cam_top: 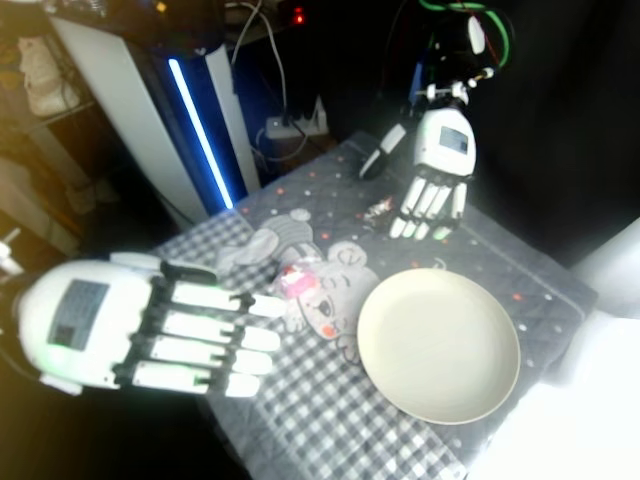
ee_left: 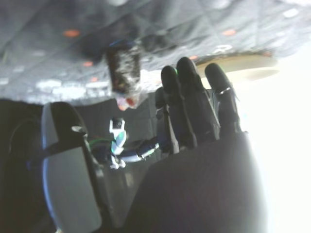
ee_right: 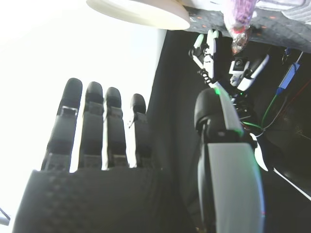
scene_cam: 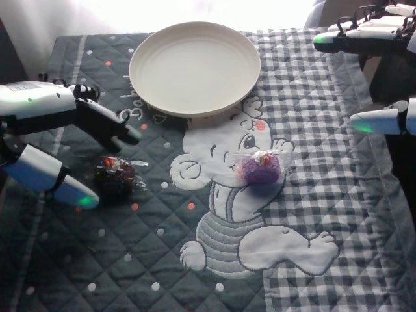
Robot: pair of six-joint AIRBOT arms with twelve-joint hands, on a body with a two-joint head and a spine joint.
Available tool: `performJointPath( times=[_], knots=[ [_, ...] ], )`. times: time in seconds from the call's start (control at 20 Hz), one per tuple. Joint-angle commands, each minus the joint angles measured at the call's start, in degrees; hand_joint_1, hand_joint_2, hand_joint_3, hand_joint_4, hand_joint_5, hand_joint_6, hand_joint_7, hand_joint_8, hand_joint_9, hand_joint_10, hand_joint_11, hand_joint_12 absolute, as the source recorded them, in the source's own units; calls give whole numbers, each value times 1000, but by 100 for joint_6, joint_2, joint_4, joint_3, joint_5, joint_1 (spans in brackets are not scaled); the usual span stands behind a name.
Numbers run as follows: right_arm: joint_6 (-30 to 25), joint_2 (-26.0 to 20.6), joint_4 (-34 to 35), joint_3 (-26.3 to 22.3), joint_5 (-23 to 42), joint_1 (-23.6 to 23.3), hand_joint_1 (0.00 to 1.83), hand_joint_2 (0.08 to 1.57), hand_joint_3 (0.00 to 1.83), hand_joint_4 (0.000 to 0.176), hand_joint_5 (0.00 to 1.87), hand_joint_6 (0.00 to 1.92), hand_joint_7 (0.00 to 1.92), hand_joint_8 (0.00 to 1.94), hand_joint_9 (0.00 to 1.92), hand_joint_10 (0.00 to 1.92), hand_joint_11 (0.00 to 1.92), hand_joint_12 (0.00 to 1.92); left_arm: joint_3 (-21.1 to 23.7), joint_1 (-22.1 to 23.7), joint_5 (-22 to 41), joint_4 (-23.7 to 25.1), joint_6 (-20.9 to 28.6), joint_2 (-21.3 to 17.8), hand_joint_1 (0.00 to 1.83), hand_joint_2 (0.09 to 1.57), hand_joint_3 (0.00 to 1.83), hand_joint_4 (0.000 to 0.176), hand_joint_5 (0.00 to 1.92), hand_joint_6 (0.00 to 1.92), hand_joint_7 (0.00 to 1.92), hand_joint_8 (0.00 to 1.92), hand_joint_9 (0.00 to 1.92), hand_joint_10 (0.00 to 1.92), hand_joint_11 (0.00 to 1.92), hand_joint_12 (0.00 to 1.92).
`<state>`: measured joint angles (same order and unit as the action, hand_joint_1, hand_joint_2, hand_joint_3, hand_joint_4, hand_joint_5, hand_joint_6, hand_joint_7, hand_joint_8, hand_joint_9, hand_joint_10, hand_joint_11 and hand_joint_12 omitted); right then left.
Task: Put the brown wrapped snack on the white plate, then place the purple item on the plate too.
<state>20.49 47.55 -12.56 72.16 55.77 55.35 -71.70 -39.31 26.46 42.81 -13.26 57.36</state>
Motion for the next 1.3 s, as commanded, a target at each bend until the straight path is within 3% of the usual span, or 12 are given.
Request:
performJointPath(
  times=[0.0, 0.15, 0.35, 0.4, 0.45, 0.6, 0.75, 0.8, 0.9, 1.05, 1.1, 1.25],
  knots=[
    [-22, -3, 272, 12, 612, -77, 706, 1109, 2, 52, 325, 8, 305, 5, 315, 6, 64, 669, -10, 82, 348, -177, 8, 57, 836, 884, 0, 0, 794, 1, 946, 189, 515, 1413, 135, 1853],
    [-22, -2, 272, 11, 612, -77, 625, 1117, 4, 73, 317, 1, 308, 3, 315, 3, 76, 662, -25, 156, 228, -177, -128, 137, 973, 931, 1, 0, 1040, 25, 765, 1167, 573, 1655, 187, 1898],
    [-25, -1, 271, 11, 612, -76, 630, 1123, 0, 85, 318, 0, 307, 0, 321, 0, 58, 716, -46, 211, 306, -202, -127, 240, 965, 928, 1, 0, 1159, 63, 779, 1361, 643, 1747, 236, 1921],
    [-25, 0, 271, 10, 612, -76, 598, 1124, 1, 84, 320, 1, 319, 4, 332, 4, 69, 722, -49, 227, 340, -249, -154, 259, 1047, 1016, 0, 129, 1154, 573, 789, 1489, 682, 1796, 291, 1921],
    [-25, 3, 271, 10, 611, -76, 602, 1124, 0, 78, 323, 2, 324, 5, 333, 4, 65, 722, -53, 231, 384, -358, -225, 268, 1001, 987, 0, 0, 1041, 710, 797, 1598, 692, 1869, 337, 1921],
    [-30, 8, 271, 10, 588, -76, 606, 1128, 2, 65, 334, 5, 338, 7, 336, 5, 70, 718, -76, 227, 574, -770, -420, 249, 1079, 989, 0, 0, 801, 1514, 794, 1917, 761, 1921, 395, 1921],
    [-30, 7, 270, 12, 573, -76, 563, 1132, 3, 79, 329, 1, 343, 5, 347, 7, 81, 715, 20, 292, 823, -908, -419, 7, 1075, 1031, 2, 0, 826, 1418, 889, 1817, 803, 1921, 297, 1921],
    [-30, 7, 270, 12, 573, -76, 575, 1135, 3, 78, 331, 1, 340, 2, 342, 3, 77, 714, 60, 372, 884, -908, -419, -70, 1099, 996, 0, 0, 879, 1398, 964, 1737, 915, 1921, 516, 1921],
    [-30, 7, 270, 13, 562, -76, 576, 1136, 2, 73, 338, 3, 349, 4, 349, 4, 80, 714, 123, 670, 1049, -856, -419, -265, 1118, 1037, 11, 0, 1058, 937, 993, 1608, 949, 1917, 694, 1921],
    [-30, 10, 270, 15, 552, -76, 555, 1148, 5, 78, 325, 0, 321, 0, 325, 0, 68, 698, 87, 1341, 1056, -585, -414, -348, 1168, 1033, 0, 0, 1159, 717, 1108, 1065, 1027, 1472, 787, 1882],
    [-30, 13, 271, 16, 552, -76, 563, 1149, 4, 56, 338, 5, 340, 8, 346, 9, 92, 710, -1, 1530, 1005, -543, -416, -288, 1185, 1023, 0, 0, 1185, 668, 1131, 1032, 1054, 1405, 814, 1804],
    [-30, 45, 281, 42, 552, -77, 552, 1144, 2, 80, 332, 0, 337, 0, 330, 0, 94, 661, -569, 1955, 666, -598, -487, 318, 1154, 1048, 2, 0, 1114, 804, 933, 1548, 957, 1806, 944, 1920]
  ],
)
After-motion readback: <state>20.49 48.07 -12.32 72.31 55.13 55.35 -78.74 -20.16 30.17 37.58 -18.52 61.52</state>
